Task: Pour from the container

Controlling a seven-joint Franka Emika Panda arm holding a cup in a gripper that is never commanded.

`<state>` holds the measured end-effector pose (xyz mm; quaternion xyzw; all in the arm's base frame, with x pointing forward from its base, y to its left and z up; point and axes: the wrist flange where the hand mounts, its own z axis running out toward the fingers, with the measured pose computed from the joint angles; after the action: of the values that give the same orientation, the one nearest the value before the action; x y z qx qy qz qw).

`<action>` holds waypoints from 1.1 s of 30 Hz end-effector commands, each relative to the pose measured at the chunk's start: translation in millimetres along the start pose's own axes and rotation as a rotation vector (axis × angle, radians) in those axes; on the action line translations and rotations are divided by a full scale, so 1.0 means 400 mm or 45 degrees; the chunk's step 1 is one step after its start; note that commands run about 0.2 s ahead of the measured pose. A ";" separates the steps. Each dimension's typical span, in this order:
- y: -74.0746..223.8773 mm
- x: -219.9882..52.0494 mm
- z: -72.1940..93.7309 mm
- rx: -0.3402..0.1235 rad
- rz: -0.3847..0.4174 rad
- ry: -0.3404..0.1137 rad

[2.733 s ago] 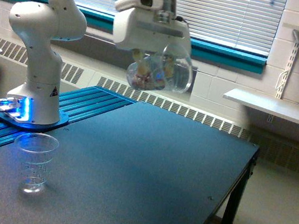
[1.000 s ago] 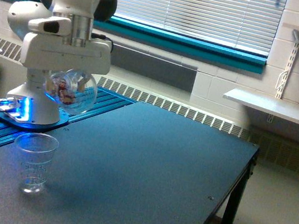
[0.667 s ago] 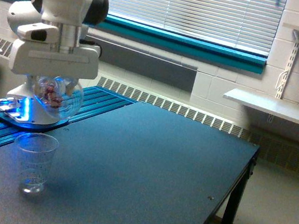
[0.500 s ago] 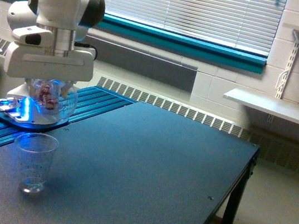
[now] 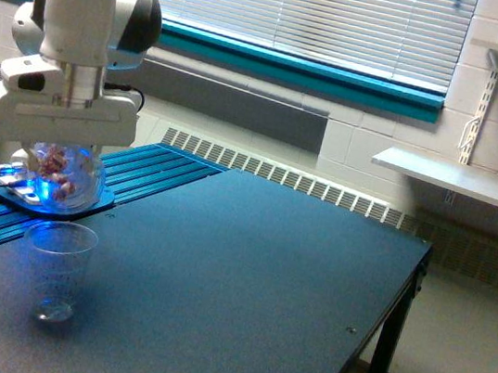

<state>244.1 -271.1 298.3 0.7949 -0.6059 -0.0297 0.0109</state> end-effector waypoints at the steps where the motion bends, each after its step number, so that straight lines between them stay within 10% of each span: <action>1: 0.018 -0.026 0.043 -0.045 0.032 -0.100; 33: -0.020 -0.021 0.056 -0.081 0.133 -0.233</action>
<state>244.0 -264.6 275.1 0.7592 -0.6406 -0.1138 -0.0171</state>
